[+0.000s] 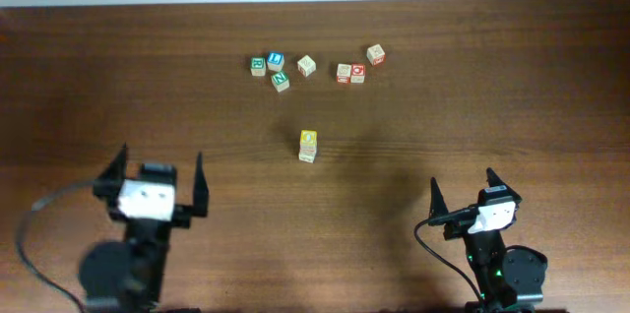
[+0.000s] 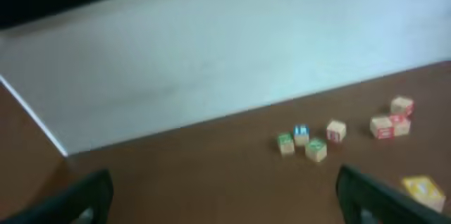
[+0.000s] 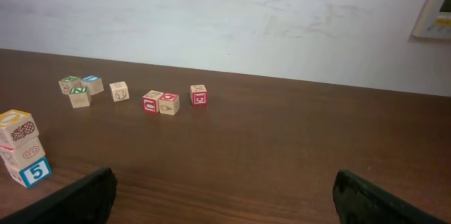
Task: Rotate 4 blocks
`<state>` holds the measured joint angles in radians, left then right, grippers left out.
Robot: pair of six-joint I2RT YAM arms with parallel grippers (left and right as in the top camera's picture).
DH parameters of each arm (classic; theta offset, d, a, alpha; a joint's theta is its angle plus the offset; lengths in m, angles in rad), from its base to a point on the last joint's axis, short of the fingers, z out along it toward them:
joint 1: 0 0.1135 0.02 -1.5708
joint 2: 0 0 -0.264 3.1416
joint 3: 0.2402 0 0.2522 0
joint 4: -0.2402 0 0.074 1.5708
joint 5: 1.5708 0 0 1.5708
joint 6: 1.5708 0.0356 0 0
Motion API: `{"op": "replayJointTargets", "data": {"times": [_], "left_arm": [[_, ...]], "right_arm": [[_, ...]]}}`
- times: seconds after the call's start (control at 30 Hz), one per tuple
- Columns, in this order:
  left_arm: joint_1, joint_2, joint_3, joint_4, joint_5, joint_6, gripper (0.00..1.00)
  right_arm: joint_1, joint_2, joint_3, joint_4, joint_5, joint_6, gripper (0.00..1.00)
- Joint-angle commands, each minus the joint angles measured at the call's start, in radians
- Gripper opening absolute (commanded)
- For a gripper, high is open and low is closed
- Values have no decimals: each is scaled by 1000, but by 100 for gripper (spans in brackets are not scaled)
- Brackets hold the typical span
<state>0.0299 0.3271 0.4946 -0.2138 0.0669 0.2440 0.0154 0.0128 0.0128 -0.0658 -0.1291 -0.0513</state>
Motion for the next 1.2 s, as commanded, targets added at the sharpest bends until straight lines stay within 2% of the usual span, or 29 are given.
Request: {"op": "replayJointTargets", "data": {"times": [0.0, 0.1, 0.23, 0.27, 1.17], "left_arm": [[6, -204, -270, 124, 23, 16, 99], [6, -322, -433, 169, 19, 17, 99], [6, -322, -486, 170, 13, 20, 99], [6, -322, -487, 138, 11, 19, 99], [6, -322, -486, 139, 7, 19, 99]], "right_arm": [[6, -7, -7, -2, 6, 10, 98], [6, -7, -7, -2, 6, 10, 98], [6, -7, -7, -2, 6, 10, 98], [6, -7, -7, -2, 6, 10, 98], [6, -7, -7, -2, 6, 10, 98]]}}
